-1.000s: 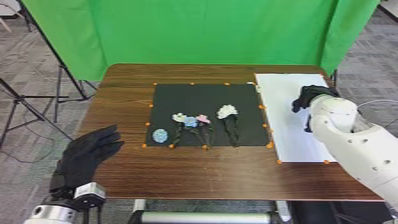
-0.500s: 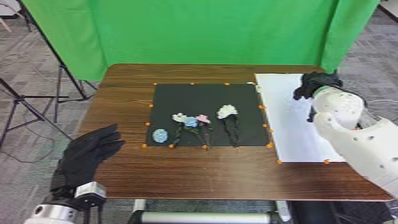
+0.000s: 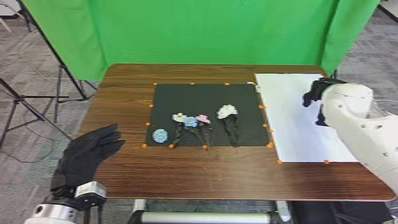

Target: Arrange flowers

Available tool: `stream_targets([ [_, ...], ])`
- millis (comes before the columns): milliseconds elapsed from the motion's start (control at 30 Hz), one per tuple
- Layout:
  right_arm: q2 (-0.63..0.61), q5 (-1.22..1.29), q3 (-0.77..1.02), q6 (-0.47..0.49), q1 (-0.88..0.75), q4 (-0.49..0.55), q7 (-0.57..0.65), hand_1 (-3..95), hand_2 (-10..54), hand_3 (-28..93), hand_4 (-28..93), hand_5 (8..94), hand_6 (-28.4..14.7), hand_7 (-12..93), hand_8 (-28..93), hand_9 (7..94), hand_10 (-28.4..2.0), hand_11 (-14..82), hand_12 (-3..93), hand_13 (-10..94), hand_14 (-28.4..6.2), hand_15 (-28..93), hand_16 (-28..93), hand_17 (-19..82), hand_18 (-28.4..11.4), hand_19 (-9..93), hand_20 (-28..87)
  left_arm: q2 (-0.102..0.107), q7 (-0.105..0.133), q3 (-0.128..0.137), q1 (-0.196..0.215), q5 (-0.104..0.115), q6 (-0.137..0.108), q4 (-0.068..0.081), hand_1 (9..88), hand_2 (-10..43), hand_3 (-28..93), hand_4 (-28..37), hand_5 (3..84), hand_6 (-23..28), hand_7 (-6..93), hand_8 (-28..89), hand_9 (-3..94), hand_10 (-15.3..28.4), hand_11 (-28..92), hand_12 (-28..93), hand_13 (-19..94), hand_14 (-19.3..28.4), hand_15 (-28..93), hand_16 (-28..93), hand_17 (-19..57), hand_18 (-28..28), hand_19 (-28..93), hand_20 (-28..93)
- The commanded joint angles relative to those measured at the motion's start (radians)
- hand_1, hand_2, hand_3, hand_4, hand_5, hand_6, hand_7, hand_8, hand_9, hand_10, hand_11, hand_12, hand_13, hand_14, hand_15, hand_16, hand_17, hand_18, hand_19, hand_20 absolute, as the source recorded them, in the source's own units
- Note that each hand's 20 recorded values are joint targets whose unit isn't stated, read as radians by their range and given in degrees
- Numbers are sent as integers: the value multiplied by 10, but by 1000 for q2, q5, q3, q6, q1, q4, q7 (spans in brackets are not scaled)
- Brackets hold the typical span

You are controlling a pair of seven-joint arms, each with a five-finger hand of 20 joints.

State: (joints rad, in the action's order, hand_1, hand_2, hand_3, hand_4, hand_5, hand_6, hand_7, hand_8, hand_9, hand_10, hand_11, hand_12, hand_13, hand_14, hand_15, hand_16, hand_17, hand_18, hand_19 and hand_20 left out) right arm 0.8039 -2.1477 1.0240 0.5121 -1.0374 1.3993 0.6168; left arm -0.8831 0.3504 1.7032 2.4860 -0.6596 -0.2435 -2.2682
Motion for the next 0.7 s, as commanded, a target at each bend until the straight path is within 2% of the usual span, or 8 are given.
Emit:
stream_targets([
  [33, 15, -35, -12, -24, -20, 1, -5, 245, -54, 895, -282, 347, -64, 180, -133, 365, -110, 83, 137, 435, -163, 795, 124, 120, -247, 744, 400, -2, 1, -5, -3, 3, 4, 2, 280, 50, 795, -162, 452, 136, 173, -96, 380, 220, 346, 93, 271, 284, 650, -149, -91, 230, 609, 119],
  [300, 14, -26, -6, -72, -44, -5, 8, 272, -62, 890, -282, 444, -44, 220, -150, 478, -107, 125, 136, 468, -142, 790, 136, 135, -238, 753, 396, -12, -9, -4, -9, -3, 11, 3, 280, 51, 794, -162, 452, 137, 173, -96, 380, 220, 345, 93, 271, 284, 650, -148, -92, 231, 609, 119],
  [533, 11, -51, 5, -94, -55, -15, -3, 328, -89, 882, -282, 506, -27, 262, -165, 558, -108, 177, 145, 519, -119, 794, 160, 155, -230, 768, 395, -16, -6, -2, -7, -7, 11, 2, 280, 51, 794, -162, 452, 136, 173, -96, 381, 220, 344, 93, 271, 284, 649, -148, -91, 231, 609, 119],
  [567, 12, -51, 26, -51, -66, -7, -4, 339, -92, 882, -282, 509, -26, 269, -168, 567, -107, 190, 148, 524, -116, 795, 165, 158, -230, 770, 394, -15, -7, -3, -8, -7, 11, 2, 280, 51, 795, -163, 452, 136, 173, -96, 381, 220, 344, 93, 271, 284, 649, -148, -91, 231, 609, 119],
  [667, 16, -64, 45, -14, -81, -5, 0, 366, -95, 879, -282, 513, -28, 282, -169, 585, -102, 233, 154, 543, -105, 796, 175, 168, -227, 777, 394, -18, -11, -3, -11, -9, 17, 4, 280, 51, 794, -163, 452, 136, 173, -96, 380, 219, 345, 93, 271, 284, 649, -149, -92, 231, 609, 119],
  [700, 15, -86, 57, -15, -93, -4, -20, 376, -95, 880, -282, 514, -33, 284, -168, 595, -117, 245, 156, 549, -101, 796, 177, 173, -228, 781, 395, -22, -16, -3, -14, -11, 20, 5, 280, 51, 795, -163, 452, 136, 173, -96, 380, 220, 345, 93, 271, 284, 649, -149, -92, 231, 609, 119],
])
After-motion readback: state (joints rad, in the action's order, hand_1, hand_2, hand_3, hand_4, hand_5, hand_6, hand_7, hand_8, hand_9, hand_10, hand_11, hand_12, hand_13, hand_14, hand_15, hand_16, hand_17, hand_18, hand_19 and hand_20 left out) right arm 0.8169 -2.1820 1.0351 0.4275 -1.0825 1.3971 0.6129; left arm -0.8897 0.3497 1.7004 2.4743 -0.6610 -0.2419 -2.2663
